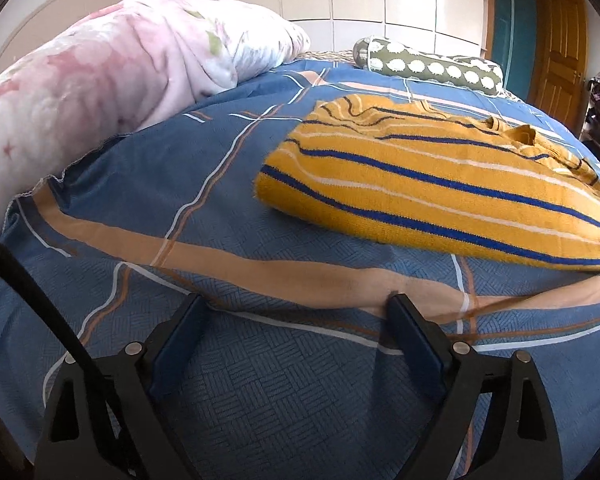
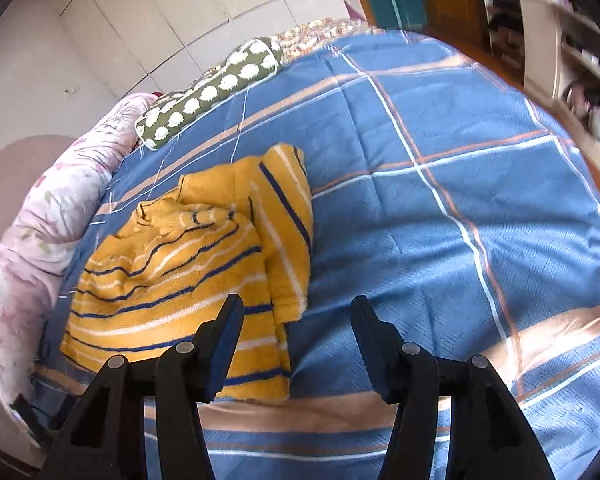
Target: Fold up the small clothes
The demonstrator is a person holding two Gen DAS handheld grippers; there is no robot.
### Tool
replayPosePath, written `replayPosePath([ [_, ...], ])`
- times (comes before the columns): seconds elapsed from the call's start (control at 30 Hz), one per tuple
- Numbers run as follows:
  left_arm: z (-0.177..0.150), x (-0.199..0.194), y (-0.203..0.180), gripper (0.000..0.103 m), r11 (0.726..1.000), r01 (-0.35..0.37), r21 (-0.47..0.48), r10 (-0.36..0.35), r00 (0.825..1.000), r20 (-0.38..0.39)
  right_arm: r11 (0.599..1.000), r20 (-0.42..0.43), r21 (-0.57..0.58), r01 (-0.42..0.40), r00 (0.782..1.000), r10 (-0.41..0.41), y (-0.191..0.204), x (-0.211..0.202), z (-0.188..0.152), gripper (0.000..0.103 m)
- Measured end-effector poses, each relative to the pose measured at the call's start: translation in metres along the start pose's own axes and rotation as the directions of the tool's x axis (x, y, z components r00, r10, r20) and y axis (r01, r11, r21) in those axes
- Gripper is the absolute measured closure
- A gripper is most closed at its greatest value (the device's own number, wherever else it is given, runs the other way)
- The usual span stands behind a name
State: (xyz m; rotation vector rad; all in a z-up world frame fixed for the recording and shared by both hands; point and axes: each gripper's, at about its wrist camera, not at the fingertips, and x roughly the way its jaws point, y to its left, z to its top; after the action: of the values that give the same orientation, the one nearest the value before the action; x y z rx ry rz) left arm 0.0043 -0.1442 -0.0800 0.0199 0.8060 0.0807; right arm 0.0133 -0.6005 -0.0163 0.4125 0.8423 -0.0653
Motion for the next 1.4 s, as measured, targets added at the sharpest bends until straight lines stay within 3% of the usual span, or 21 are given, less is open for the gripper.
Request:
replayPosePath([
  [0.07,0.000,0.001,-0.001,0.011,1.000,-0.006,0.000,0.006,1.000,0.002,0.997,0.020,-0.048,-0.054,0.998,0.055,0.023,0.000,0.008,0.042],
  [0.17,-0.001,-0.001,0.000,0.011,1.000,-0.010,0.000,0.010,1.000,0.003,0.986,-0.045,-0.088,-0.142,0.989,0.138,0.056,0.020,0.021,0.042],
  [0.3,-0.002,-0.003,0.000,0.011,1.000,-0.008,-0.001,0.008,1.000,0.005,0.980,-0.145,-0.128,-0.154,0.980,0.135,0.089,0.071,0.033,0.042],
  [0.4,-0.002,-0.003,0.001,0.010,1.000,-0.008,-0.002,0.008,1.000,0.006,0.990,-0.150,-0.090,-0.112,0.984,0.098,0.093,0.104,0.053,0.042],
  [0.6,-0.001,-0.001,0.002,0.008,1.000,0.004,-0.008,-0.004,1.000,0.001,0.991,-0.065,0.077,0.110,0.992,-0.105,0.053,0.130,0.103,0.043],
  [0.73,0.000,0.000,0.002,0.007,1.000,0.005,-0.010,-0.005,1.000,-0.003,0.974,-0.040,0.213,0.074,0.997,-0.067,0.011,0.109,0.116,0.043],
  [0.87,0.000,0.001,0.003,0.007,1.000,0.006,-0.012,-0.006,1.000,-0.005,0.982,-0.062,0.188,-0.016,0.998,0.028,-0.006,0.077,0.098,0.042],
  [1.07,0.000,0.001,0.002,0.007,1.000,0.000,-0.010,0.000,1.000,0.002,0.972,-0.108,0.173,-0.161,0.978,0.181,-0.030,0.032,0.035,0.037],
  [1.27,-0.002,0.000,0.001,0.006,1.000,-0.013,-0.008,0.013,1.000,0.015,0.952,-0.147,0.208,-0.224,0.955,0.257,-0.034,0.035,-0.010,0.037],
  [1.4,-0.003,0.000,0.001,0.005,1.000,-0.014,-0.009,0.014,1.000,0.016,0.955,-0.159,0.209,-0.212,0.956,0.247,-0.030,0.052,-0.017,0.037],
])
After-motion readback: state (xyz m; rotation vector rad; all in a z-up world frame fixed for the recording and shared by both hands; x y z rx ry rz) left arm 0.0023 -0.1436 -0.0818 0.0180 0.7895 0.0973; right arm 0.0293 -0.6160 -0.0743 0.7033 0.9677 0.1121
